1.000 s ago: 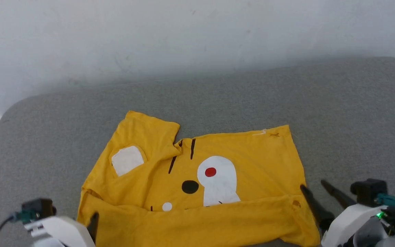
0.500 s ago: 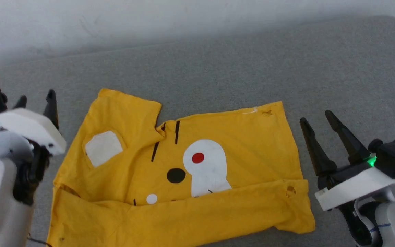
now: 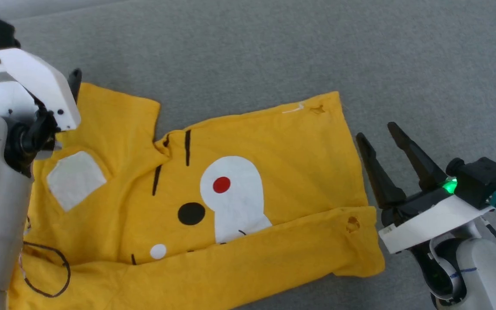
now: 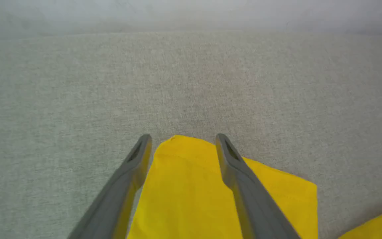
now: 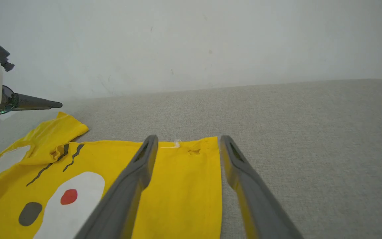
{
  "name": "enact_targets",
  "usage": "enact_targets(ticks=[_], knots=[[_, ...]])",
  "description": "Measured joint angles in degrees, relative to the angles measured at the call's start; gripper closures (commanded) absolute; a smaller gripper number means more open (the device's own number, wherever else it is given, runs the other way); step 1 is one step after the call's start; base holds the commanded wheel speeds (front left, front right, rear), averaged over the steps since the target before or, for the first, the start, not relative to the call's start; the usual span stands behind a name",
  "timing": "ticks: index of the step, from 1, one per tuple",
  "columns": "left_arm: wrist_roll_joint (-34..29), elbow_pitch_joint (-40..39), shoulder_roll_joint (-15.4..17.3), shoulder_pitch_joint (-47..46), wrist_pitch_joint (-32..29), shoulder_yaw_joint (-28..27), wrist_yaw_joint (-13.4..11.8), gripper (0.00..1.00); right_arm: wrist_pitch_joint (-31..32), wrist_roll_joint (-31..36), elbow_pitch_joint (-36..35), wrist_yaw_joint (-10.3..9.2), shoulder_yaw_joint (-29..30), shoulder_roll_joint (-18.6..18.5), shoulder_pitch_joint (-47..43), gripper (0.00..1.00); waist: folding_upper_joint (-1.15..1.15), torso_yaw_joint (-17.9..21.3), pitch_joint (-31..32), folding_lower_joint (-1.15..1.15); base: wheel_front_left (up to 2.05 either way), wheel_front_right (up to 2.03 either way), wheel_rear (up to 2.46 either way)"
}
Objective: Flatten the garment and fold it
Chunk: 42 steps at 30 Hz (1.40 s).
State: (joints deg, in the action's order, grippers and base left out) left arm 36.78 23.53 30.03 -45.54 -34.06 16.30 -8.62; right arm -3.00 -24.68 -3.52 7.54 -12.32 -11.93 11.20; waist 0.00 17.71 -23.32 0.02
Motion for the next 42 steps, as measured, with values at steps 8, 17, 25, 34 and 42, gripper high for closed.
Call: enact_targets(ticks=[8, 17, 25, 34, 42], knots=[[-0.1, 5.9, 2.3, -3.3, -11.5, 3.3, 0.6, 0.00, 0.4, -1.0, 1.3, 0.00, -1.0, -0.2, 0.7, 0.00, 0.00, 3.0, -2.5, -0.04, 0.00, 0.00, 0.00], [1.0, 6.5, 1.3, -4.8, -15.2, 4.3, 1.0, 1.00, 0.7, -1.7, 1.3, 0.00, -0.1, -1.5, 1.9, 0.00, 0.00, 2.8, -2.5, -0.02, 0.00, 0.00, 0.00], [1.3, 7.6, -1.6, -2.4, -7.1, 4.6, 1.6, 1.00, 13.4, -9.5, 9.6, 0.00, -1.9, -6.6, 8.6, 0.00, 0.00, 0.4, 0.3, -0.02, 0.00, 0.00, 0.00], [-1.0, 2.3, -3.6, -3.8, -0.2, 6.2, 3.6, 1.00, 28.7, -18.8, 24.3, 0.00, -4.5, -10.1, 22.0, 0.00, 0.00, -5.4, 1.4, -0.01, 0.00, 0.00, 0.00], [-1.4, -1.5, -4.3, -5.0, 1.6, 6.8, 4.1, 1.00, 35.6, -22.9, 33.1, 0.00, -10.3, -10.5, 30.6, 0.00, 0.00, -9.8, -0.1, -0.01, 0.00, 0.00, 0.00]])
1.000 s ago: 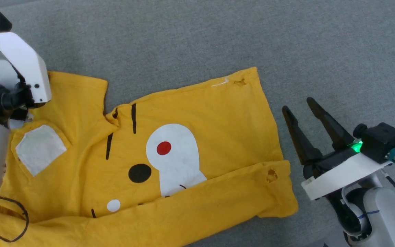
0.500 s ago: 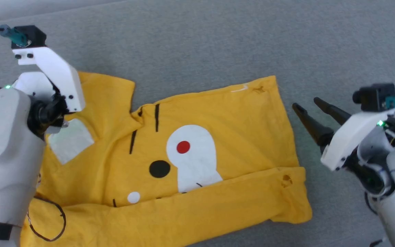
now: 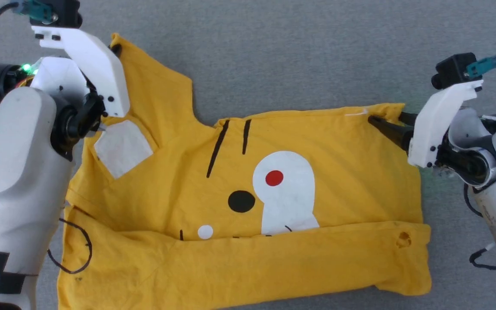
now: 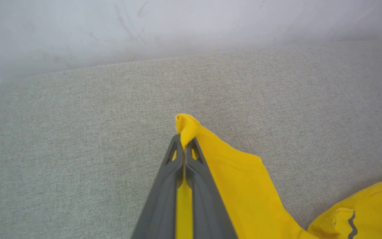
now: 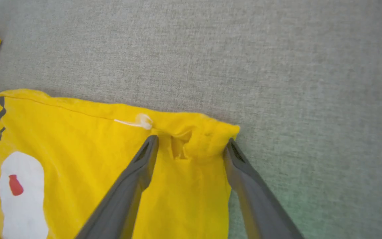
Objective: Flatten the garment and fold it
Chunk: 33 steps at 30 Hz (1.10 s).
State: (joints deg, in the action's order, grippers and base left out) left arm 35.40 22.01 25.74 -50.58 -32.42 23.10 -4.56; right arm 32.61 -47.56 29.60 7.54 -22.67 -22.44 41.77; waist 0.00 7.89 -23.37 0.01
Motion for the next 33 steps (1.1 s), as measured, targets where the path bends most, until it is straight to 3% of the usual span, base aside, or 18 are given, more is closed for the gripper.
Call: enact_targets(ticks=[4, 5, 6, 7, 13, 23, 27, 33], knots=[[0.0, -0.5, -0.2, 0.0, 0.3, 0.2, 0.0, 1.00, 3.8, -2.5, 2.6, 0.00, -3.0, -0.5, 2.9, 0.00, 0.00, -1.2, -1.1, -0.01, 0.00, 0.00, 0.00], [0.0, -0.5, -0.2, 0.0, 0.3, 0.2, 0.0, 1.00, 5.2, -3.2, 3.1, -0.01, -3.7, -0.8, 3.5, 0.20, 0.00, -1.5, -1.3, -0.01, 0.00, 0.00, 0.00], [0.0, -0.5, -0.3, 0.0, 0.5, 0.2, 0.0, 1.00, 6.5, -3.7, 3.4, -0.02, -4.3, -1.2, 4.2, 0.73, 0.00, -1.7, -1.4, -0.01, 0.00, 0.00, 0.00], [0.1, -0.5, -0.3, 0.0, 0.6, 0.2, 0.0, 1.00, 7.6, -4.1, 3.8, -0.02, -5.0, -1.5, 4.8, 1.00, 0.00, -1.9, -1.5, -0.01, 0.00, 0.00, 0.00], [0.5, 0.0, -0.2, 0.5, 1.7, -0.1, 0.0, 1.00, 7.8, -5.4, 4.0, -0.09, -8.1, -2.1, 5.7, 1.00, 0.00, -2.1, -0.6, -0.01, 0.00, 0.00, 0.00], [0.9, -2.1, 1.6, 4.7, 9.6, -4.4, -2.8, 1.00, -9.8, -2.0, 2.8, 0.00, -9.1, -5.0, 4.8, 1.00, 0.00, -2.4, 4.9, 0.00, 0.00, 0.00, 0.00], [2.4, -6.5, 2.7, 10.7, 11.9, -7.2, -4.7, 1.00, -13.2, -1.6, 2.1, 0.00, -8.8, -5.7, 2.4, 1.00, 0.00, -2.6, 8.1, -0.01, 0.00, 0.00, 0.00], [6.1, -16.8, 3.8, 27.3, 14.6, -12.0, -9.2, 1.00, -17.3, -1.4, -1.3, 0.00, -8.6, -6.3, -6.9, 1.00, 0.00, -2.9, 12.9, -0.02, 0.00, 0.00, 0.00]])
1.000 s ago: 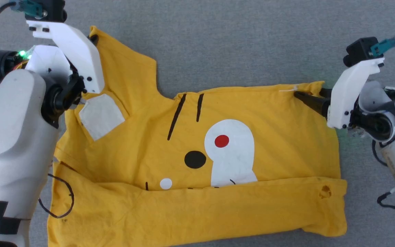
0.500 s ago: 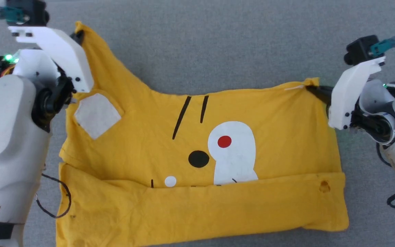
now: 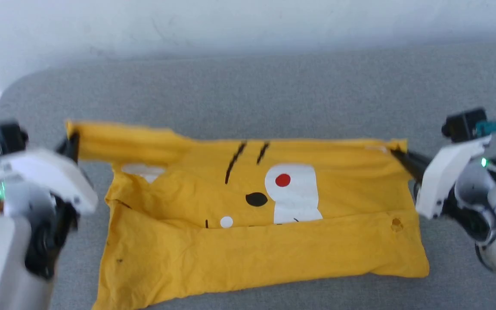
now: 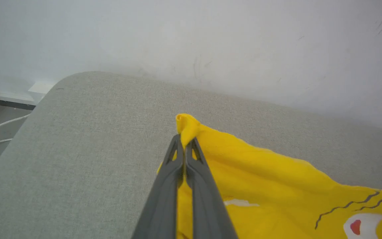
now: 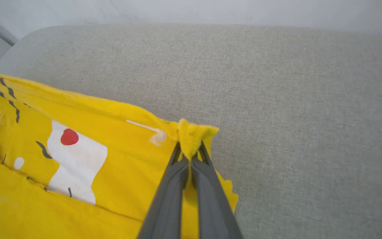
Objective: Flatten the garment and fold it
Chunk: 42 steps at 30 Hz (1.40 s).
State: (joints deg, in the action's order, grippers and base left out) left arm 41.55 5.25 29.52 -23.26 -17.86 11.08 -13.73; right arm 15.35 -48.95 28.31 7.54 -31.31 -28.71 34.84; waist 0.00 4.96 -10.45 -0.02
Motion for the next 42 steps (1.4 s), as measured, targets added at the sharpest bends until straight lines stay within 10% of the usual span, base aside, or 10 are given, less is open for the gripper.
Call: enact_targets(ticks=[10, 12, 13, 14, 28, 42], knots=[[4.5, -7.9, -4.6, 26.1, 1.5, 0.3, -4.3, 1.00, -9.3, 2.3, 2.9, 0.00, 2.7, 2.6, -13.1, 1.00, 0.00, 0.4, 4.5, 0.00, 0.00, 0.00, 0.00], [4.9, -6.7, -6.0, 27.8, 1.5, 1.4, -4.5, 1.00, -11.9, 2.7, 5.7, 0.00, 3.5, 4.2, -14.1, 0.65, 0.00, 0.5, 4.8, 0.01, 0.00, 0.00, 0.00], [5.5, -6.3, -7.0, 28.2, 1.7, 1.5, -4.5, 0.61, -12.4, 3.1, 7.1, 0.00, 3.4, 4.8, -14.6, 0.22, 0.00, 0.5, 4.9, 0.01, 0.00, 0.00, 0.00], [5.7, -5.5, -7.8, 28.2, 2.1, 1.7, -4.6, 0.02, -13.3, 3.3, 8.0, 0.00, 3.4, 5.4, -15.2, 0.00, 0.00, 0.4, 5.0, 0.00, 0.00, 0.00, 0.00], [1.5, -1.7, -8.3, 29.2, 18.8, -0.2, -1.1, 0.00, -21.7, 2.8, 0.5, 0.00, 7.0, 3.8, -24.9, 0.00, 0.00, 1.1, 7.9, 0.01, 0.00, 0.00, 0.00], [-15.6, -6.4, -9.8, 25.3, 32.5, 2.7, 0.0, 0.00, 5.2, 1.7, -2.6, 0.00, 20.3, 1.8, -24.3, 0.00, 0.00, -1.1, 8.6, 0.02, 0.00, 0.00, 0.00]])
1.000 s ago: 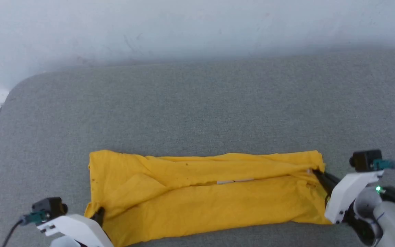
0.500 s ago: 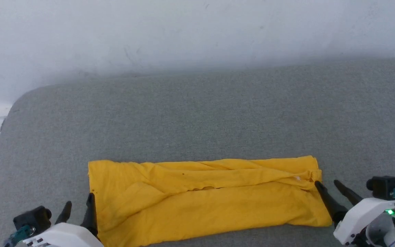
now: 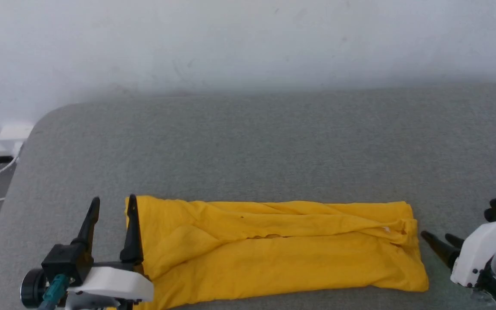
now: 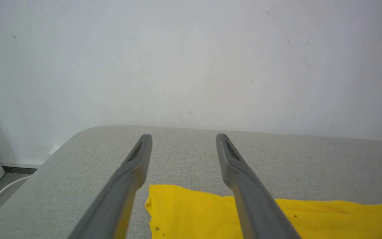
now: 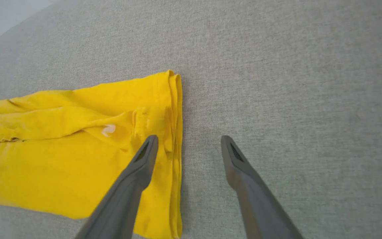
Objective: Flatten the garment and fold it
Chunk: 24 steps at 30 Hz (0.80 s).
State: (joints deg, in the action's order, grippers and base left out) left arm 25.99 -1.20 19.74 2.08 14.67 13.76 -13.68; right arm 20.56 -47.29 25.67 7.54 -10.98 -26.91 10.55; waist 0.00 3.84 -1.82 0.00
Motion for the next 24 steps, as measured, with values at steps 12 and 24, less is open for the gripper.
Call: enact_targets(ticks=[12, 24], knots=[[-11.3, -6.0, -5.8, -1.7, 0.1, -2.9, 3.7, 0.00, 13.2, 0.9, 5.9, 0.00, 0.5, 5.8, 5.2, 0.00, 0.00, -5.2, -2.8, 0.00, 0.00, 0.00, 0.00], [-14.5, -3.4, -9.4, -0.7, 0.1, -6.8, 7.3, 0.00, 21.7, -1.9, 6.2, -0.08, -4.0, 6.7, 7.6, 1.00, 0.00, -6.6, -2.9, 0.00, 0.00, 0.00, 0.00]])
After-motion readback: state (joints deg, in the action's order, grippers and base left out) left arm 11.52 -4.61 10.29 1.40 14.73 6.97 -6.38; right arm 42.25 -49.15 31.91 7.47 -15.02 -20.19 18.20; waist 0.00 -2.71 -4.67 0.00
